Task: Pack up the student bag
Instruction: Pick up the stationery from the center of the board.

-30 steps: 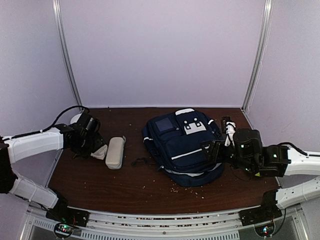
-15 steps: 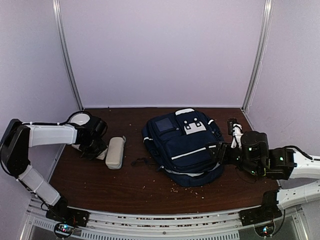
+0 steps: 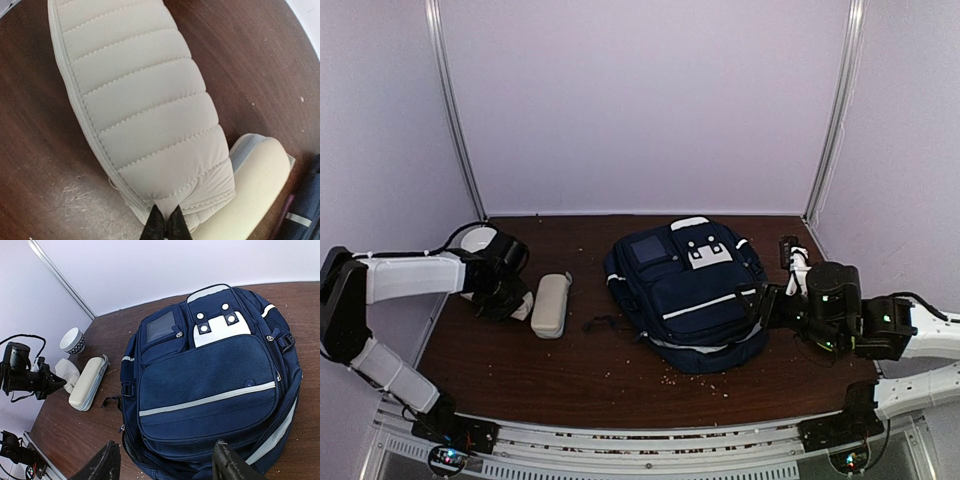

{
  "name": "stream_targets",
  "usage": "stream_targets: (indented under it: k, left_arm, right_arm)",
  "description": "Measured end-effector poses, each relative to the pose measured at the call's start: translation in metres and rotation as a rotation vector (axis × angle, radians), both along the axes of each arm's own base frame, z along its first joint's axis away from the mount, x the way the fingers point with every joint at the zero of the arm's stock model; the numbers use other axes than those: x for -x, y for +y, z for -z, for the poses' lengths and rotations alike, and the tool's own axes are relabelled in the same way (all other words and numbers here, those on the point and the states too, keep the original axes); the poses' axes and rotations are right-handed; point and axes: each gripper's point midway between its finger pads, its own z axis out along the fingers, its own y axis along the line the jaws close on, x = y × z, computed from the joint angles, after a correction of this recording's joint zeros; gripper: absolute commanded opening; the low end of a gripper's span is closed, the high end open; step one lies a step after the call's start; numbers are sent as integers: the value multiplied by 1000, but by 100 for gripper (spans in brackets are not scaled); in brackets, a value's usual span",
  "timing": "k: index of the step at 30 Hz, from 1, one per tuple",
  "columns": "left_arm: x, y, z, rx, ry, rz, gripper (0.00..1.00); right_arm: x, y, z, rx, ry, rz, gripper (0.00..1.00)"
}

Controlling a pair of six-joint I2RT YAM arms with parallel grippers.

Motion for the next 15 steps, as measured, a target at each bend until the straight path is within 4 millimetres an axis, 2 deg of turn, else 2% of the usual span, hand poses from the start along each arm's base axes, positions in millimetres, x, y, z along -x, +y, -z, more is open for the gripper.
stream_targets:
  k: [3, 9, 12, 15]
  left_arm:
    - [10, 6, -30, 19, -64, 9, 0]
    - [34, 8, -119, 58, -318, 84, 0]
    - [49, -10, -144, 48, -387, 201, 0]
    - [61, -47, -159, 23, -427, 393, 0]
  right_arm:
    - [0, 0, 0, 1, 0, 0, 62]
    - [0, 0, 0, 7, -3, -3, 63]
    - [0, 4, 4, 12, 5, -13, 65]
    - [1, 15, 6, -4, 21, -51, 73]
